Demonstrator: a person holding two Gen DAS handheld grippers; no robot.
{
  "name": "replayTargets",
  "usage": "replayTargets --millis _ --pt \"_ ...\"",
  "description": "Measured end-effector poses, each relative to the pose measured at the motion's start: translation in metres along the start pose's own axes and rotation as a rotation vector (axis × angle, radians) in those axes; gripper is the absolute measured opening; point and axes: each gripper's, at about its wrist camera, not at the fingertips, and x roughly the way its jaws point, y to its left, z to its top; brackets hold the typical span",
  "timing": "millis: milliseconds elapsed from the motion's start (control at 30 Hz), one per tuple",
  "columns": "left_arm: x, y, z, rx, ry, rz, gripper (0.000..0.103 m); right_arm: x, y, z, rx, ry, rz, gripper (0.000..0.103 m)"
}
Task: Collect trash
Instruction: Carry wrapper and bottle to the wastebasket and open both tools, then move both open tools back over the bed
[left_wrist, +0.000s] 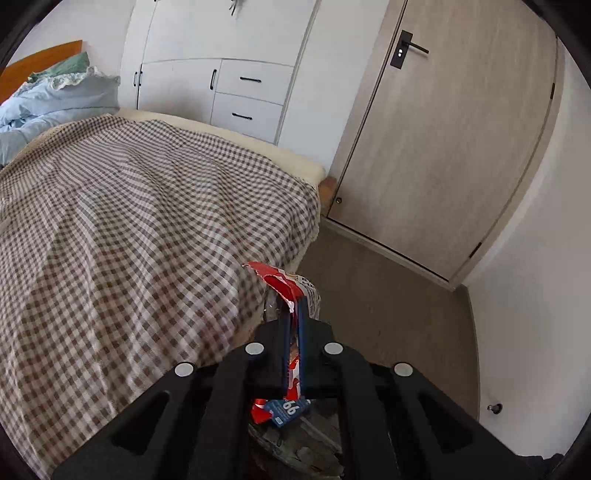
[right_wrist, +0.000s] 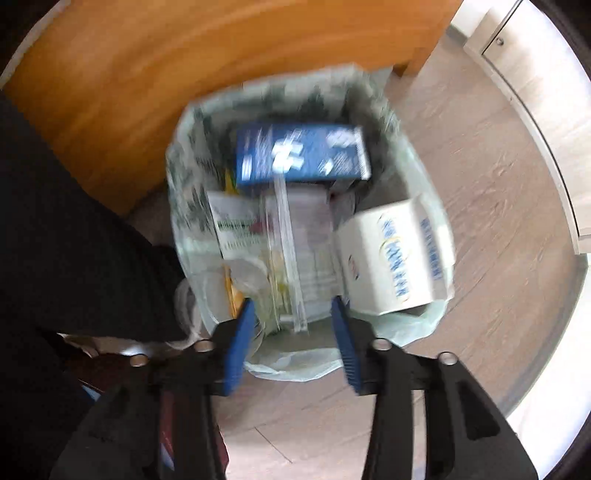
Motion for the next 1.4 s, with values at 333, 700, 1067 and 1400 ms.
replayTargets --millis 333,700,1067,1400 --pt "0.084 0.004 -0.036 -0.094 0.286 -0.016 0.001 -0.046 -0.035 0.018 0.101 -0.13 0.01 0.049" --pt "0.143 -0.011 -0.067 -0.125 0.45 -0.025 0.046 -0.045 -0.059 0.014 0.168 -0.135 -0.01 0.049" --pt "0.117 -0.001 -0.066 -0.145 0.367 0.005 0.053 -0.051 -0.056 0.015 0.155 -0.149 -0.012 0.049" --pt "0.105 -0.004 -0.055 -0.131 0.326 -0.022 0.059 -0.072 -0.046 0.021 0.137 -0.202 -0.06 0.053"
